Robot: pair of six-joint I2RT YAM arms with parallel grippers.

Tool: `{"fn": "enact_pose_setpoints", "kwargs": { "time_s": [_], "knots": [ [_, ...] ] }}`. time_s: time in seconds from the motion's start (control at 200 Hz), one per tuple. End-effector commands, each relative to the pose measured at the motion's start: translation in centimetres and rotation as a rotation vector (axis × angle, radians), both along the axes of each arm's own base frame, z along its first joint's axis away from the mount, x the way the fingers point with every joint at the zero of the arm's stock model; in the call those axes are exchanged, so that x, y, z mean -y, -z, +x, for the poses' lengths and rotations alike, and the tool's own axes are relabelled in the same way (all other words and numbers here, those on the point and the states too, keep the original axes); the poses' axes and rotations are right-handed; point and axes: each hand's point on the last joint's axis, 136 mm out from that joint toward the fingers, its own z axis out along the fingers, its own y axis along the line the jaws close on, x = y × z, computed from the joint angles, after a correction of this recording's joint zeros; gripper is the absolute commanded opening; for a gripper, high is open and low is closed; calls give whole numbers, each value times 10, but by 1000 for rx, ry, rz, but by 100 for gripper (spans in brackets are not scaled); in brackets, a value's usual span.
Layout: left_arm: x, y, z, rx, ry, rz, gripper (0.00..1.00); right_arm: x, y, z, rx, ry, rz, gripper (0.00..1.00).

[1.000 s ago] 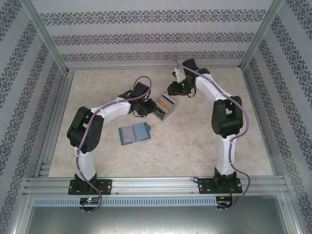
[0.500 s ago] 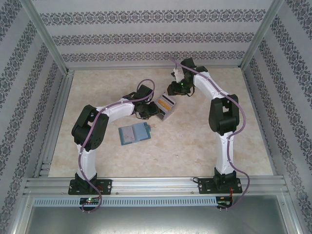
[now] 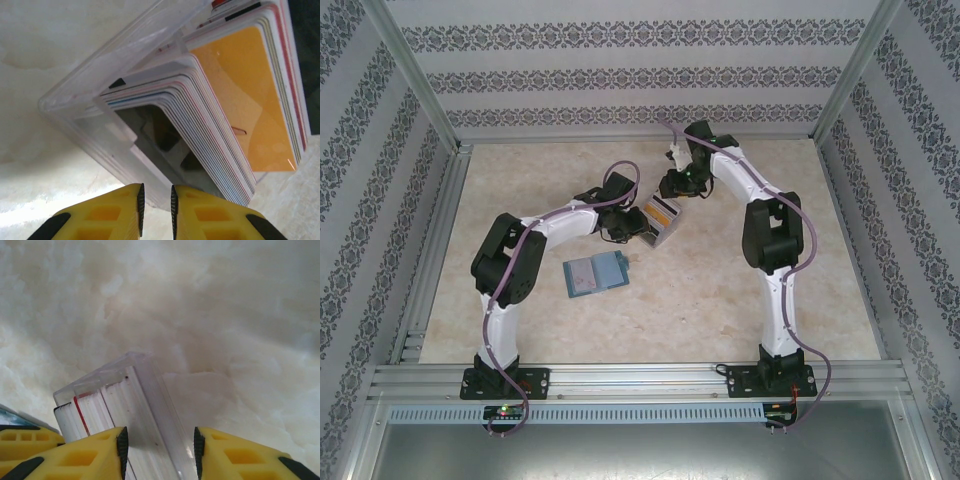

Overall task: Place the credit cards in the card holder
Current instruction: Pick up the credit card from the storage box.

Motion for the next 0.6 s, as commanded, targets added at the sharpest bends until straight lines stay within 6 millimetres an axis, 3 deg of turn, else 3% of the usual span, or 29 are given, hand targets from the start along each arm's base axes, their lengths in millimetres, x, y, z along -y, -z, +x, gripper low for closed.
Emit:
{"fn": "enact_pose_setpoints", "kwargs": {
  "time_s": [0.0,0.595],
  "knots": [
    [10,4,2,-5,10,-15,25,-12,3,-8,-11,-44,-2,42],
    [5,11,-1,-14,14,11,24,-22,-15,-19,18,-60,34,42]
  ]
}}
